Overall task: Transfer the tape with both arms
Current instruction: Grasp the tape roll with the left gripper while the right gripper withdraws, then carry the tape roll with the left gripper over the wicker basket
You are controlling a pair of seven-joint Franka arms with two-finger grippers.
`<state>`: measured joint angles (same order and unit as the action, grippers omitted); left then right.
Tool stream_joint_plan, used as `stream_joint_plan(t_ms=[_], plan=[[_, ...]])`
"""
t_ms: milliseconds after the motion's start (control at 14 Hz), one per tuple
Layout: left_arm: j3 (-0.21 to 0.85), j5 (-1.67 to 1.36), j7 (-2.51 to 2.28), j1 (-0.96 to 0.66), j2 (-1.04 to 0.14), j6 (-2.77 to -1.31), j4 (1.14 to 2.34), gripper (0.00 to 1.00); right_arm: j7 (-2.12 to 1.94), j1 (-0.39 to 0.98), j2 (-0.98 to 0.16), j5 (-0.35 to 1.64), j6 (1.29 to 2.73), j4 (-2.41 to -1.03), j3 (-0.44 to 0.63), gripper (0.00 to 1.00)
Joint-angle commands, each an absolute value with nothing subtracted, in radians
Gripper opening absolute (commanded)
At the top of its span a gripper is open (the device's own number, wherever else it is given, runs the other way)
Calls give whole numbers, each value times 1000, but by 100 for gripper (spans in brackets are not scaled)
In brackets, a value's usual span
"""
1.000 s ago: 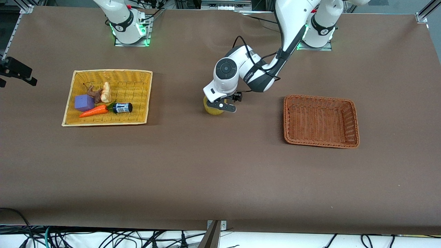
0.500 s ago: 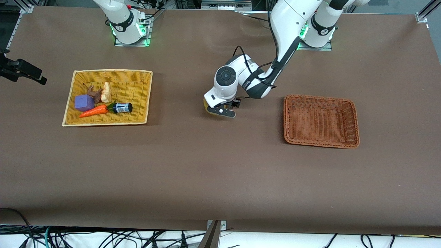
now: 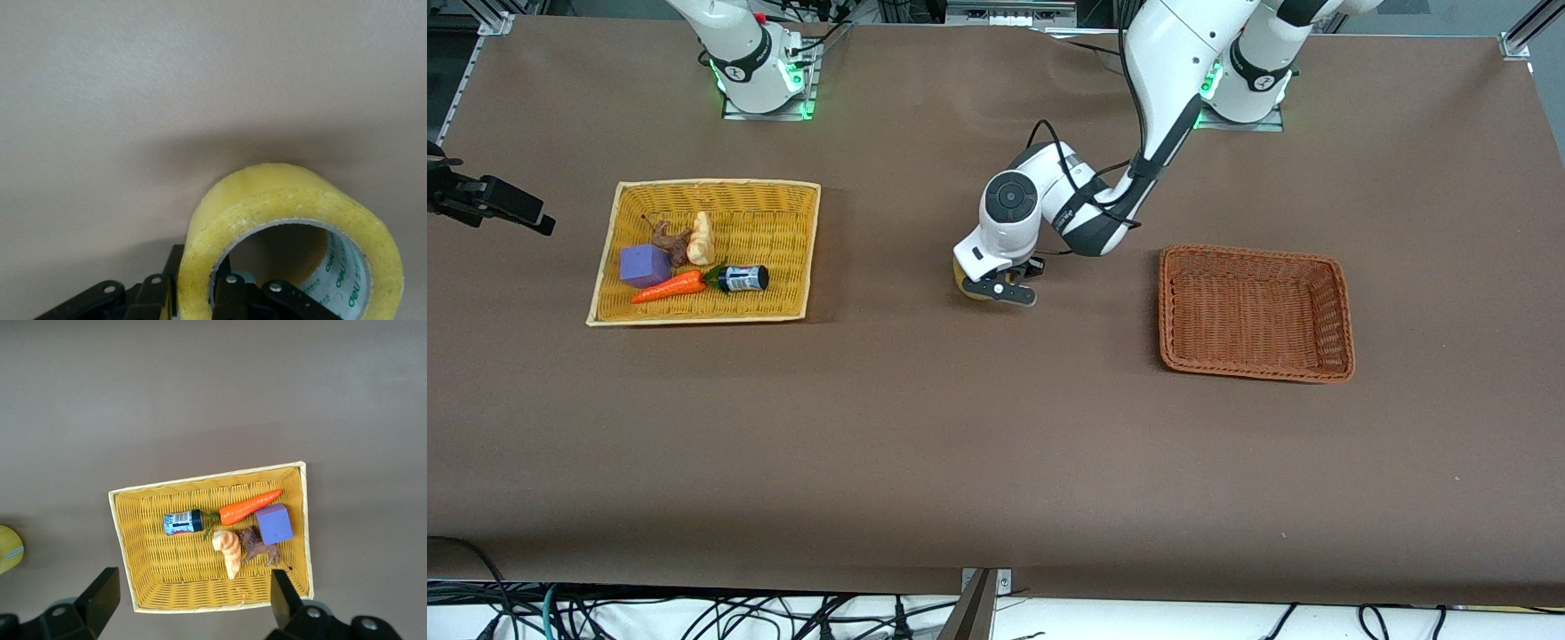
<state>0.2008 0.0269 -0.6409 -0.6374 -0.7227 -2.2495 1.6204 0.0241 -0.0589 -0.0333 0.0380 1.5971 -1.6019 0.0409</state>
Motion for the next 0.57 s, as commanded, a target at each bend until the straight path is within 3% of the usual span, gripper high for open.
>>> stream_joint_plan(t_ms=[0,286,500], plan=[[166,52,-666,-614,-587,-2046,1614,0,35,-48,-41,37,1586,-1577,49,100],[161,58,-573,-447,-471,-1762,1614,0,37,-43,-46,38,1586,-1577,45,100],[163,165,-366,-313,-437,-1686,1632,0,37,-43,-46,38,1585,-1577,43,100]])
